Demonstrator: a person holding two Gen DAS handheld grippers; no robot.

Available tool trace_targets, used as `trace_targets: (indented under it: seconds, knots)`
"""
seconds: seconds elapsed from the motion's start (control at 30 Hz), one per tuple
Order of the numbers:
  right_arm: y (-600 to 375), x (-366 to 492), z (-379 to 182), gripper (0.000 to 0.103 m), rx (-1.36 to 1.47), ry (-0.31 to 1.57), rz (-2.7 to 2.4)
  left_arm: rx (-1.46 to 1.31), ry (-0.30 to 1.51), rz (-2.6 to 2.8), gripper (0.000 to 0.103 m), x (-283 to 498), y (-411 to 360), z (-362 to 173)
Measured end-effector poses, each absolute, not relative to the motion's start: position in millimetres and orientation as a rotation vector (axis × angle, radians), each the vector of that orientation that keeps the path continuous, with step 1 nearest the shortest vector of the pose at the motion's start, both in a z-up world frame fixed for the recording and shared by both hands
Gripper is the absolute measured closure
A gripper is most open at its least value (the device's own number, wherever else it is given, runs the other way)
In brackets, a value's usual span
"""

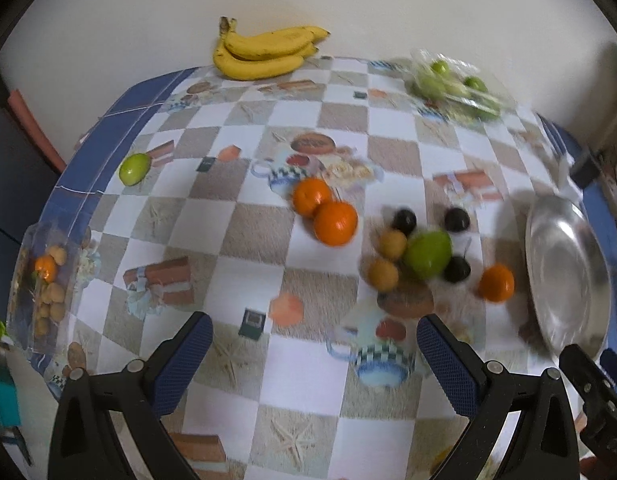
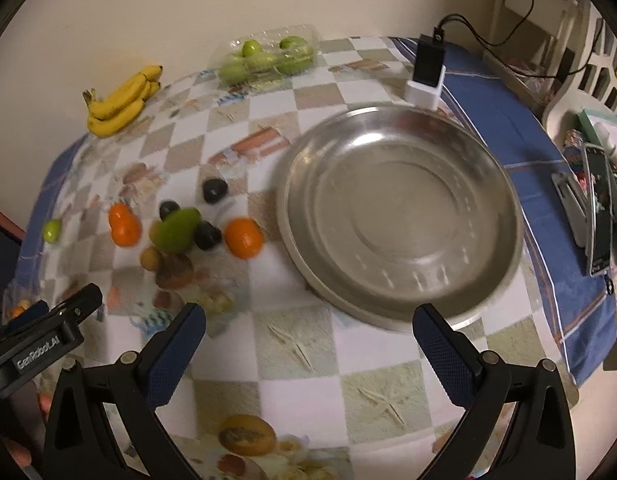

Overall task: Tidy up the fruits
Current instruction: 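Move the left tool toward one orange while the right tool approaches another orange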

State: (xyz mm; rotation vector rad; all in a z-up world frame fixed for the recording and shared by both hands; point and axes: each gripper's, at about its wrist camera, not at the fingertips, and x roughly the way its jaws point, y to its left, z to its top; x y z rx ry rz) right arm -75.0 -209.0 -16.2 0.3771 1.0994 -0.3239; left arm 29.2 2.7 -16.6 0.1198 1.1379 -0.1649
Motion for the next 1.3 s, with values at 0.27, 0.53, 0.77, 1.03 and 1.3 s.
trace_targets:
  seconds: [0.27,0.53,0.77,1.03,1.3]
  knots:
    - [-208,-38,-14,0.000,0.428,1.094,-0.265,0.047,1.103,-0.165,0.000,63,-2,-12]
    - [-212,-4,-15,0.000,0.465,1.073,-0.212,0.084,1.073,-0.161,0.000,90,-17,-13]
    - [-214,16,-21,0.000,0.434,1.106,-0.218,0.053,1.112,-0.179,0.000,113,-15,-17]
    - [-211,22,-25,0.000,0.407,1.100,-0.200,0.079,1.073,-0.180,0.000,121,-10,-10]
    - [-208,22,-27,0.000,0.428,1.082,-0.172,0.067,1.085,-0.203,0.000,118,-10,-14]
